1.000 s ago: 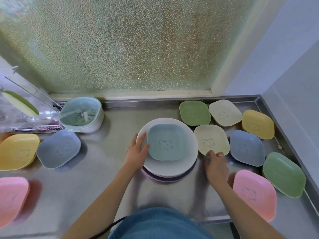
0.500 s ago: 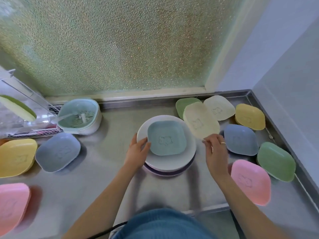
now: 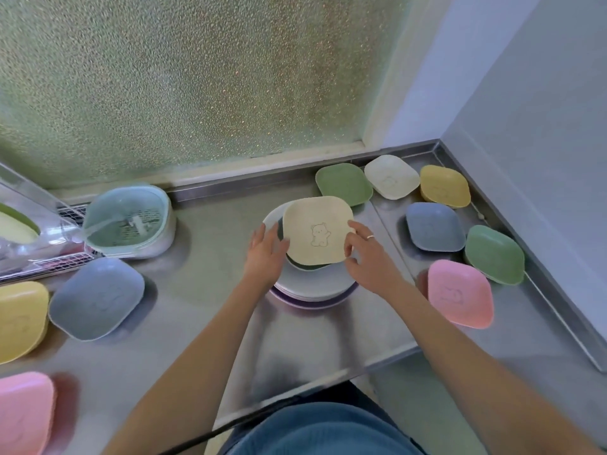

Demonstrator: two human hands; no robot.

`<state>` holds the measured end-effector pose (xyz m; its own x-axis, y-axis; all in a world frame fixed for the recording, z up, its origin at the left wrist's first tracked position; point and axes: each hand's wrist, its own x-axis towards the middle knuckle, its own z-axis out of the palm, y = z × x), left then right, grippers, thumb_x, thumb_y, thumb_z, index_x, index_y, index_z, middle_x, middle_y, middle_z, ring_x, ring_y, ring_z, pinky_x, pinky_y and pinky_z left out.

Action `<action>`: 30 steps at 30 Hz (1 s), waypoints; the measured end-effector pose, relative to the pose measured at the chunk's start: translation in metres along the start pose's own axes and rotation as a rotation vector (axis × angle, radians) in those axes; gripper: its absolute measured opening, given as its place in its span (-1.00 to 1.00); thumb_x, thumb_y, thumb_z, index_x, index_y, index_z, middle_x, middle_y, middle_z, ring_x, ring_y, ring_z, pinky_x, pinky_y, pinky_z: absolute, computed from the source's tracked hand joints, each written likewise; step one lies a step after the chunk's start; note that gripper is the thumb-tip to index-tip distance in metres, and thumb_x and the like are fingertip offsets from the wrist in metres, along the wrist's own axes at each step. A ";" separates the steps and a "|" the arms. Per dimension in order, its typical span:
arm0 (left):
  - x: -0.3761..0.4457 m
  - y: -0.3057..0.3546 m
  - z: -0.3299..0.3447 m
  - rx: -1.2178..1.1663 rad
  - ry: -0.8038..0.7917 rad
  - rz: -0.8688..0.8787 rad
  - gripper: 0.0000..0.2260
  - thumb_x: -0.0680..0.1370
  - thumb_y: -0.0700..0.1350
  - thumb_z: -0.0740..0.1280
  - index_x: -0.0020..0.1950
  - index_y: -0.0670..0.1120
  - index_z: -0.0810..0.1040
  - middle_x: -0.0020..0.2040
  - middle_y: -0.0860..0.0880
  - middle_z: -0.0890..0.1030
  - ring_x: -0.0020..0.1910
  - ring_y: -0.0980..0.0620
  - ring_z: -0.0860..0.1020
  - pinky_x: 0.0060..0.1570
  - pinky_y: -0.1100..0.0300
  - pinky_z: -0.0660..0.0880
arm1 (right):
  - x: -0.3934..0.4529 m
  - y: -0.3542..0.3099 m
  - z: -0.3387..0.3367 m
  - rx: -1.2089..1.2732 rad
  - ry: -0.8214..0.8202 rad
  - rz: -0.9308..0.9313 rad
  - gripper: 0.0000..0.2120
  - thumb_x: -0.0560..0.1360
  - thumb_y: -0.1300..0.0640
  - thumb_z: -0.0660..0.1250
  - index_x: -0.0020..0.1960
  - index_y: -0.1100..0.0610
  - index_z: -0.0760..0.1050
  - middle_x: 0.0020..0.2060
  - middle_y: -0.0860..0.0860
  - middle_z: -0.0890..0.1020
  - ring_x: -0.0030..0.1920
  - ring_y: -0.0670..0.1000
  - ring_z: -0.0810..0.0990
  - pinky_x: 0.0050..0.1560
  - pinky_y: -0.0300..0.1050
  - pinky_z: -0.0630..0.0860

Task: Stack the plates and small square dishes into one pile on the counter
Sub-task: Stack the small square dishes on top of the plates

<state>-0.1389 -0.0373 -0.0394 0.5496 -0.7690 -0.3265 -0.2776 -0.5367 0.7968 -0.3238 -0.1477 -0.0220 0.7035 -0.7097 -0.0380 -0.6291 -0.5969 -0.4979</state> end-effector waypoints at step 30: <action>0.001 0.001 0.023 -0.605 0.227 -0.353 -0.58 0.62 0.12 0.05 0.49 0.17 0.13 0.41 0.00 0.34 0.29 -0.10 0.40 0.30 -0.13 0.37 | 0.005 0.136 -0.027 -0.197 0.069 0.620 -0.66 0.50 0.20 0.23 0.25 0.27 0.34 0.12 0.27 0.50 0.13 0.31 0.48 -0.05 0.11 0.47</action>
<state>-0.1567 -0.0468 -0.0512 0.6936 -0.4600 -0.5543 0.3930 -0.4032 0.8264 -0.4146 -0.2421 -0.0664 0.1722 -0.9629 -0.2079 -0.9647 -0.1221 -0.2335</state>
